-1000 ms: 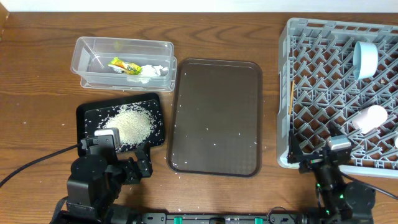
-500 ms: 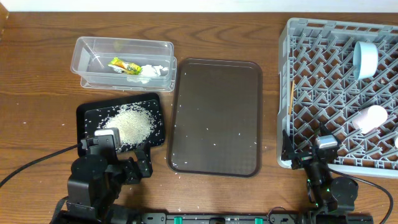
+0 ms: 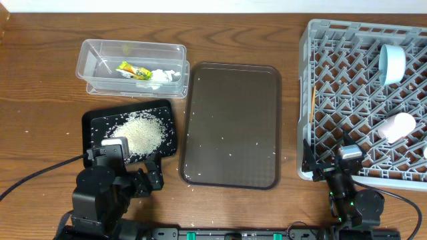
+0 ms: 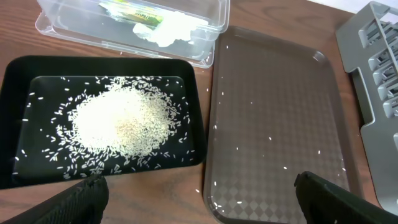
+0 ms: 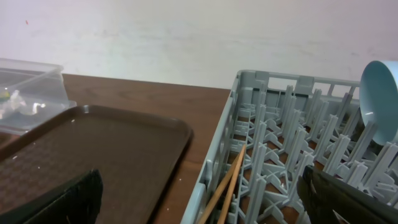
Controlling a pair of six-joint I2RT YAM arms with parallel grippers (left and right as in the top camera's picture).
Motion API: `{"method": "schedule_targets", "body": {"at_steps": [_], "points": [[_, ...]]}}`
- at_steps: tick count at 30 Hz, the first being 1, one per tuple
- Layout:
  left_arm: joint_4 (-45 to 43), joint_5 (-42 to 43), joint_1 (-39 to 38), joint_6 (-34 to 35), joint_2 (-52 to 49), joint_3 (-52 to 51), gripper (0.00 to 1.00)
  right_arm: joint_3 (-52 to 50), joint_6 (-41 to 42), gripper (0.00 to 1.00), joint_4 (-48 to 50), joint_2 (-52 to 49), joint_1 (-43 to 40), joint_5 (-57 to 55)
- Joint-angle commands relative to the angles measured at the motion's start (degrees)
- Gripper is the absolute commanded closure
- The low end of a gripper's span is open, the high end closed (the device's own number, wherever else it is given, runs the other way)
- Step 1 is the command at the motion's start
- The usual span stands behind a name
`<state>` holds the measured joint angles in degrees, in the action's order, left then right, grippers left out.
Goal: Sort waste into correct bins and load items into the dishwasher rack
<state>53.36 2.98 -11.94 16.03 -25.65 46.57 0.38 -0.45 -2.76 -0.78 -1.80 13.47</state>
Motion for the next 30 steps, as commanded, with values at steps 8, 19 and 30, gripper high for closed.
{"method": "schedule_targets", "body": {"at_steps": [8,19,30], "points": [[-0.07,-0.63,-0.04,-0.55,0.2,-0.02,0.02,-0.07,0.17,0.01,-0.26,0.39,0.87,0.04],[-5.11,-1.05,3.21,-0.81,7.23,-8.72,0.02,-0.07,0.17,0.01,-0.26,0.39,0.87,0.04],[-38.53,0.66,9.68,-5.03,25.59,-36.26,0.02,-0.07,0.17,0.01,-0.26,0.39,0.87,0.04]]}}
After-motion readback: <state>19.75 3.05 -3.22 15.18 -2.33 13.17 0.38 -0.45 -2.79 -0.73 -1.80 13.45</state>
